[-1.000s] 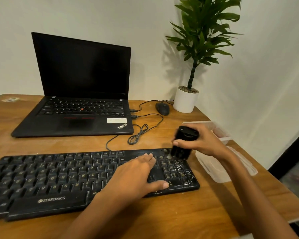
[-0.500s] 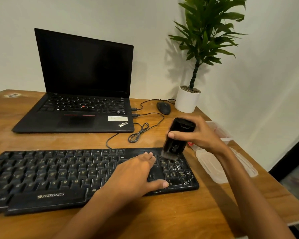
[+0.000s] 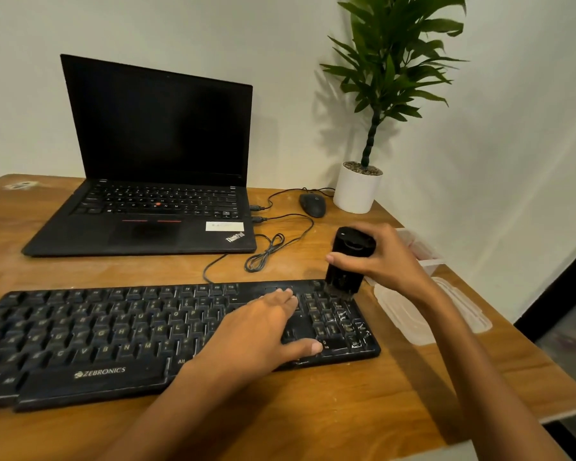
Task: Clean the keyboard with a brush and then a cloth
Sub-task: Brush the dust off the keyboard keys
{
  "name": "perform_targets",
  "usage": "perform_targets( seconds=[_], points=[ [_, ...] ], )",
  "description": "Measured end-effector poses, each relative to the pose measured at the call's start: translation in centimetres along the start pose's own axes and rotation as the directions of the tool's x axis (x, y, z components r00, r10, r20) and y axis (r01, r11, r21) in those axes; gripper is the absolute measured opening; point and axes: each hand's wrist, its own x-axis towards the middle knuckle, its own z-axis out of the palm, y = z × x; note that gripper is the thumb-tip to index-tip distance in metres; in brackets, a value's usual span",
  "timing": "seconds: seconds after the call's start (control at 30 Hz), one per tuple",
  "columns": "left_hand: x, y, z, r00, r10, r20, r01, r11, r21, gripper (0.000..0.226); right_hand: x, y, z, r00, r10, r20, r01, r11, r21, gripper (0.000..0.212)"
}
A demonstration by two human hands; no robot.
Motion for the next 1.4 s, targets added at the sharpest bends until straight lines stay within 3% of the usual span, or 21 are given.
perform_targets(
  seconds=[0.2,0.33,0.43,0.5,0.63,0.77,0.9,1.0,1.1,1.2,1.3,1.4],
  points=[
    [-0.8,-0.1,0.2,0.999,0.033,0.01,-0.033,0.997,-0.072,0.078,-1.5,-0.9,2.8,0.988,-0.142,0.055,0.122,0.956,0.267,0.021],
    [-0.8,-0.3,0.2,0.999,0.032,0.008,-0.031,0.997,-0.068,0.079,-2.9,1.1,0.4,0.999,-0.023,0.046,0.01,0.962,0.273,0.027],
    [-0.7,-0.3,0.2,0.999,0.035,0.011,-0.034,0.997,-0.062,0.079,-3.4,1.3,-2.4,0.998,0.044,0.055,-0.05,0.991,0.122,0.032],
    [-0.7,-0.3,0.2,0.999,0.034,0.014,-0.033,0.997,-0.067,0.079,-3.4,0.6,-2.8,0.999,0.017,0.037,-0.022,0.991,0.13,0.03],
    [-0.7,-0.4,0.4,0.999,0.034,0.004,-0.034,0.997,-0.065,0.079,-2.5,-1.6,0.5,0.994,-0.103,0.032,0.088,0.947,0.308,0.022],
    [-0.7,-0.6,0.4,0.999,0.046,-0.001,-0.046,0.996,-0.079,0.079,-2.2,-1.1,2.1,0.984,-0.116,0.138,0.086,0.975,0.206,0.023],
    [-0.5,-1.0,0.3,0.999,0.051,0.001,-0.05,0.993,-0.104,0.08,-2.8,-0.1,-0.2,0.996,-0.027,0.081,0.016,0.991,0.134,0.033],
    [-0.6,-0.9,0.3,0.998,0.056,0.002,-0.055,0.994,-0.092,0.08,-2.1,-0.4,-1.0,0.996,-0.006,0.093,0.006,1.0,0.004,0.026],
    [-0.6,-0.8,0.4,0.999,0.055,0.0,-0.055,0.994,-0.097,0.079,-1.4,-1.8,0.6,0.993,-0.08,0.083,0.073,0.994,0.087,0.022],
    [-0.5,-1.1,0.4,0.998,0.06,-0.007,-0.06,0.992,-0.11,0.08,-1.9,-2.2,2.4,0.974,-0.143,0.176,0.119,0.983,0.142,0.022],
    [-0.5,-1.3,0.3,0.998,0.063,0.001,-0.063,0.99,-0.126,0.081,-2.6,-0.5,0.1,0.992,-0.039,0.123,0.023,0.992,0.126,0.033],
    [-0.5,-1.3,0.3,0.998,0.067,0.006,-0.066,0.99,-0.127,0.081,-3.1,1.0,-2.9,0.994,0.021,0.104,-0.022,1.0,0.002,0.04]
  ],
)
